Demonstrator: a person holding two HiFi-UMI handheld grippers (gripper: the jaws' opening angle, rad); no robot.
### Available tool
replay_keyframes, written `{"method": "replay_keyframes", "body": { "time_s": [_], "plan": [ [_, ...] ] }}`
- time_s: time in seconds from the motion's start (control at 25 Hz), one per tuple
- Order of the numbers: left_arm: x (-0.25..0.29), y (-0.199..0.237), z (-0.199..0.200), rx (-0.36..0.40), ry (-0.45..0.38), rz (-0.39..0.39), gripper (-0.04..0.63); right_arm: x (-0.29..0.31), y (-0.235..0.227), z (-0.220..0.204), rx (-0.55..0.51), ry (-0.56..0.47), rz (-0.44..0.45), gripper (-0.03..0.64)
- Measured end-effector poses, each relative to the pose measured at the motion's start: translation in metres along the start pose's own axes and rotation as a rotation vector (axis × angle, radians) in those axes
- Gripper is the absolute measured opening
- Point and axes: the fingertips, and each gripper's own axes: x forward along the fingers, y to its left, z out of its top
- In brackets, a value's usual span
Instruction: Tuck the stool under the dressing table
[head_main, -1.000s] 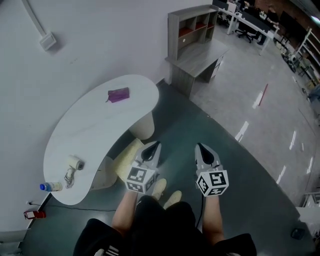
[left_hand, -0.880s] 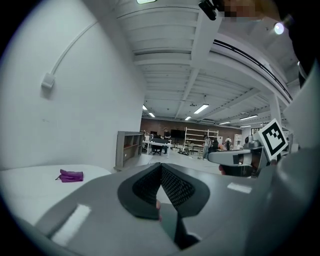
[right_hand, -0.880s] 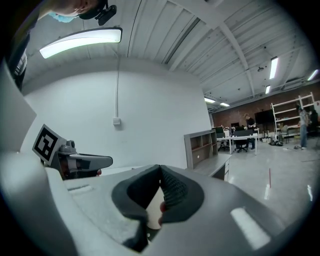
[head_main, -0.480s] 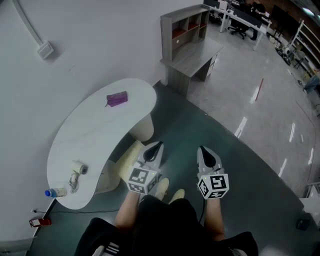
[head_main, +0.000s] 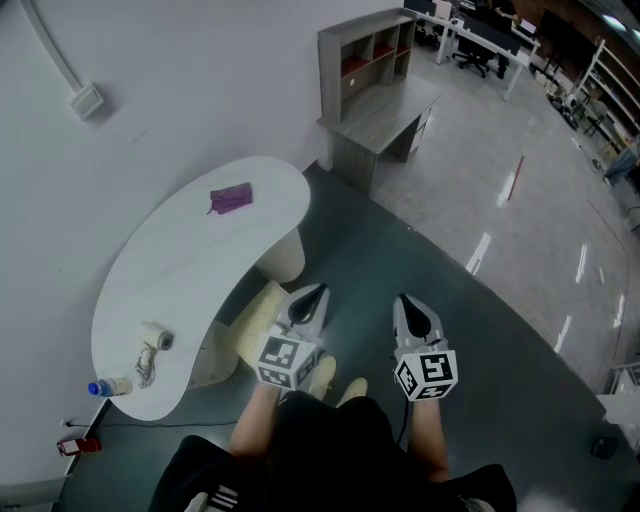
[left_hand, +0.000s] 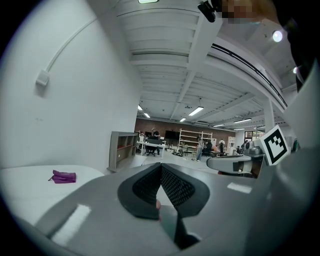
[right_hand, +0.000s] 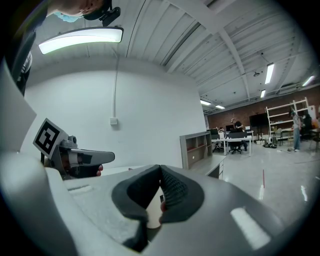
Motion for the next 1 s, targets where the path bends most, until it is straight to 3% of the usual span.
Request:
{"method": "replay_keyframes", "body": {
  "time_s": [1.0],
  "plan": [
    [0.01,-0.002,-0.008,-0.015,0.016,-0.013,0.006,0.005,-0.005,-0.004,0.011,-0.006,0.001,0.003]
  ]
}}
